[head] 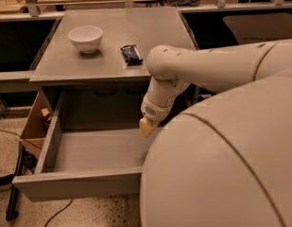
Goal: Open top drawer
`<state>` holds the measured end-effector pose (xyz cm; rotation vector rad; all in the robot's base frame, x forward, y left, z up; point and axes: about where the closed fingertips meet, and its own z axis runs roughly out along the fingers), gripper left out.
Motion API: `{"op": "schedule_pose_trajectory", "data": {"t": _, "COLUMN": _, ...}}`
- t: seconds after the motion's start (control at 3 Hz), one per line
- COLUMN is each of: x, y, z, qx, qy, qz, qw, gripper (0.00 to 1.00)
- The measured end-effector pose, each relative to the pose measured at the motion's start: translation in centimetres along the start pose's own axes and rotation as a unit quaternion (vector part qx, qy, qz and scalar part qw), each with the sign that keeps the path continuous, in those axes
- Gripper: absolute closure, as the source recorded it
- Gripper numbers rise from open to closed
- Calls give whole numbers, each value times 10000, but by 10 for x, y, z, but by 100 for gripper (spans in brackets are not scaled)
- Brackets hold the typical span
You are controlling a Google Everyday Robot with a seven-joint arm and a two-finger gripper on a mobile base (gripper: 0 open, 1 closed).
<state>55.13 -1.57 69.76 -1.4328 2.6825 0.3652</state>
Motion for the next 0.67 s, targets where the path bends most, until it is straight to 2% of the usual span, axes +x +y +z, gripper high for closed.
{"op": "schedule_pose_trajectory", "data": {"t": 0.33, "x": -10, "y": -18, "z": -10, "qx": 110, "qy": -761, "qz": 430, "qw": 9961, "gripper": 100}}
{"op": "schedule_pose_trajectory", "data": {"t": 0.67, "x": -10, "y": -18, "z": -10, "qx": 110, "qy": -761, "qz": 430, "qw": 9961, "gripper": 100}}
